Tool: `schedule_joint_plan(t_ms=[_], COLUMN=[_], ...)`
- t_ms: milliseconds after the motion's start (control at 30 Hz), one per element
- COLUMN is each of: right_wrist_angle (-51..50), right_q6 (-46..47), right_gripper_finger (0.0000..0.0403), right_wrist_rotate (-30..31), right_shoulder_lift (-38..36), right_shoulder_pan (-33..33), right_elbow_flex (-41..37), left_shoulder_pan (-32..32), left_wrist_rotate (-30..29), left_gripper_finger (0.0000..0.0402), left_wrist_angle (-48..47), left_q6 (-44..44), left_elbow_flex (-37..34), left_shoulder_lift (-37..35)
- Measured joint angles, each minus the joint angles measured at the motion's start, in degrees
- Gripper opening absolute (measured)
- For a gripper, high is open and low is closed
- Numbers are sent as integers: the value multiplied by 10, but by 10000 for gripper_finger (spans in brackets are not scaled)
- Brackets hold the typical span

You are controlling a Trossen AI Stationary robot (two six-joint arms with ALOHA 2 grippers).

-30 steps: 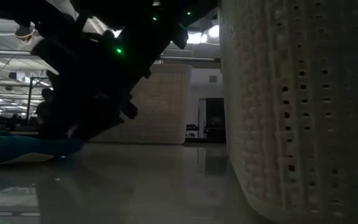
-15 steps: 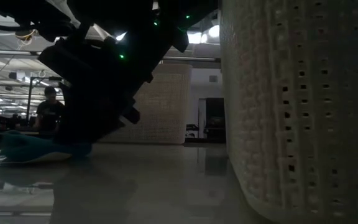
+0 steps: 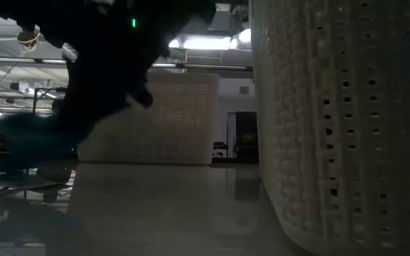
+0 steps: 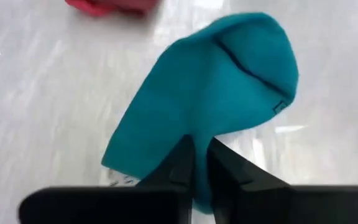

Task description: Sort clothes

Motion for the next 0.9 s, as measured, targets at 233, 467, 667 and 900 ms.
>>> schedule_joint_plan(t_ms=[233, 467, 667, 900], right_wrist_angle=[-76, -118, -172, -232], right_q6=[-37, -28, -27, 7], right_gripper_finger=[8, 20, 14, 18], right_wrist_rotate=[59, 85, 151, 207], right_shoulder_lift=[-10, -84, -140, -206], right_shoulder_pan=[21, 36, 55, 92], right_elbow_flex=[87, 77, 77, 78], left_shoulder_pan=[0, 0, 0, 0], left_wrist_rotate=[0, 0, 0, 0], left_gripper_finger=[210, 210, 210, 210], left_wrist_angle=[0, -1, 0, 0], left_q6=[0, -1, -5, -6], left_elbow_flex=[0, 0, 0, 0], left_shoulder_lift=[0, 0, 0, 0])
